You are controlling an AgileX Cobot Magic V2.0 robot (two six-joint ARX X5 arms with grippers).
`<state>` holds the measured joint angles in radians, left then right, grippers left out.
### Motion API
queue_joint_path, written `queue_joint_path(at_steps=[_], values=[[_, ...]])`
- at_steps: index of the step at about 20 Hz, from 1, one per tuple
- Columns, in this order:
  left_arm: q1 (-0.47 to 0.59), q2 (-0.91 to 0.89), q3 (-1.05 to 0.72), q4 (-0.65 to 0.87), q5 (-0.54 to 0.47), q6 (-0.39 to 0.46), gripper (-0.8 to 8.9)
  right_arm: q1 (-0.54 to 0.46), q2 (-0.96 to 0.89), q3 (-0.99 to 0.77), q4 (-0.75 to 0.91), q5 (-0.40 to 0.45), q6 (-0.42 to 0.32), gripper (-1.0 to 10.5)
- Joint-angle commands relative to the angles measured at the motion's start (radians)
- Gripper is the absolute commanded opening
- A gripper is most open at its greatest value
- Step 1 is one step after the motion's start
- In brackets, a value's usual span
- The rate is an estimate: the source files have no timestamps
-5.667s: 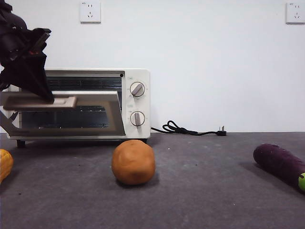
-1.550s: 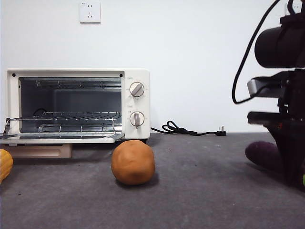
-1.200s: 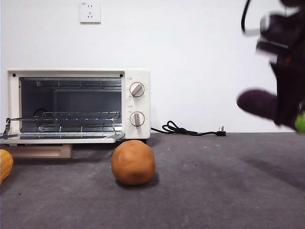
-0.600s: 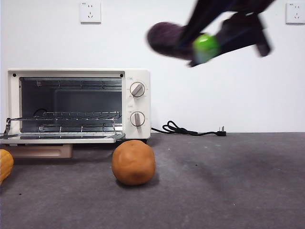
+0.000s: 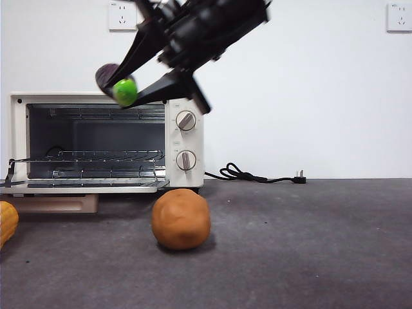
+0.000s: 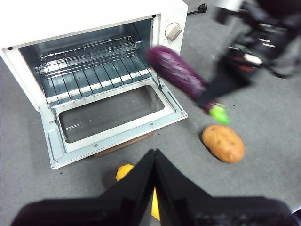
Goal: Take the eggplant from the table,put the eggplant in the oven
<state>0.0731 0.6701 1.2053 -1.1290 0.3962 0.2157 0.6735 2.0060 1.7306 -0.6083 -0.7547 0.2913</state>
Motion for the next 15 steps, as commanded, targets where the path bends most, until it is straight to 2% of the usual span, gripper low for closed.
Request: queue_joint_path(at_steps=[1,5,8,10,13,15], values=[[0.002,-0.002,-0.002,0.009,0.003,-0.007,-0.06,0.001,0.105,0.109,0.029,-0.05,0.095,-0.1],[0.002,-0.002,-0.002,0.008,0.003,-0.007,-0.06,0.0,0.254,0.272,0.132,-0.116,0.267,-0.1],[0.002,-0.002,-0.002,0.008,0.003,-0.006,-0.06,-0.001,0.328,0.321,0.255,-0.14,0.428,-0.1],[0.002,-0.002,-0.002,0.008,0.003,-0.006,-0.06,-0.002,0.357,0.327,0.299,-0.138,0.493,-0.1],[0.002,-0.002,-0.002,0.01,0.003,-0.006,-0.06,-0.002,0.383,0.328,0.325,-0.129,0.531,-0.1],[0.002,-0.002,-0.002,0.01,0.003,-0.006,-0.06,-0.01,0.385,0.328,0.333,-0.05,0.586,-0.1]])
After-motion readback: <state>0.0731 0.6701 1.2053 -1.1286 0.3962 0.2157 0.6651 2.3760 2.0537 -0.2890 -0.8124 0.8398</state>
